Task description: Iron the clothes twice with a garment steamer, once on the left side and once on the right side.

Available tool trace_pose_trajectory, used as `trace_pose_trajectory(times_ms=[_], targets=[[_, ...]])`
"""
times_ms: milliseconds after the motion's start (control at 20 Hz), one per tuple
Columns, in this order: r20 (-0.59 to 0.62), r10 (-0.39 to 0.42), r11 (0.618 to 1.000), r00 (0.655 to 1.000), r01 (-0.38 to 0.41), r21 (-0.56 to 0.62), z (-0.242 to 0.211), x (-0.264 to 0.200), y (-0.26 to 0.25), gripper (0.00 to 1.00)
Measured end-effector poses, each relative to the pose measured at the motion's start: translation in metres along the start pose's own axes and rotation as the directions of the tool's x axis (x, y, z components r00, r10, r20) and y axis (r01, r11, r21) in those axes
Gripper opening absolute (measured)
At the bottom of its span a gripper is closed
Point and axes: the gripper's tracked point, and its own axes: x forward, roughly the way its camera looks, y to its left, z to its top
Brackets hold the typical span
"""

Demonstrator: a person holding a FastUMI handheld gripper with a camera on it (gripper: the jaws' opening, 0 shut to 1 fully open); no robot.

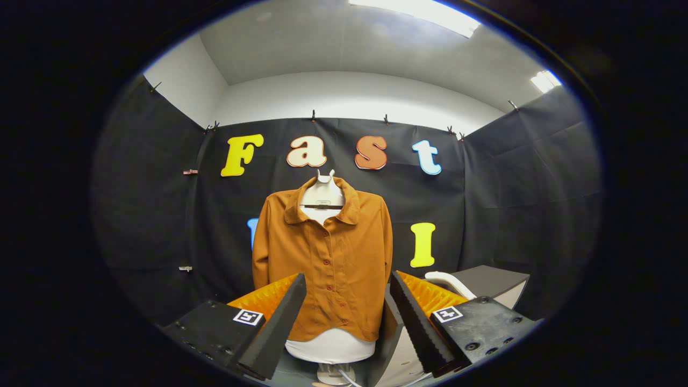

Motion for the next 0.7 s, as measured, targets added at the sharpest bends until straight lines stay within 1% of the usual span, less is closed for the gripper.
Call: trace_pose_trajectory(times_ms=[700], targets=[[-0.041, -0.058, 0.998, 0.997, 0.058, -0.004, -0.012, -0.004, 0.003, 0.98]])
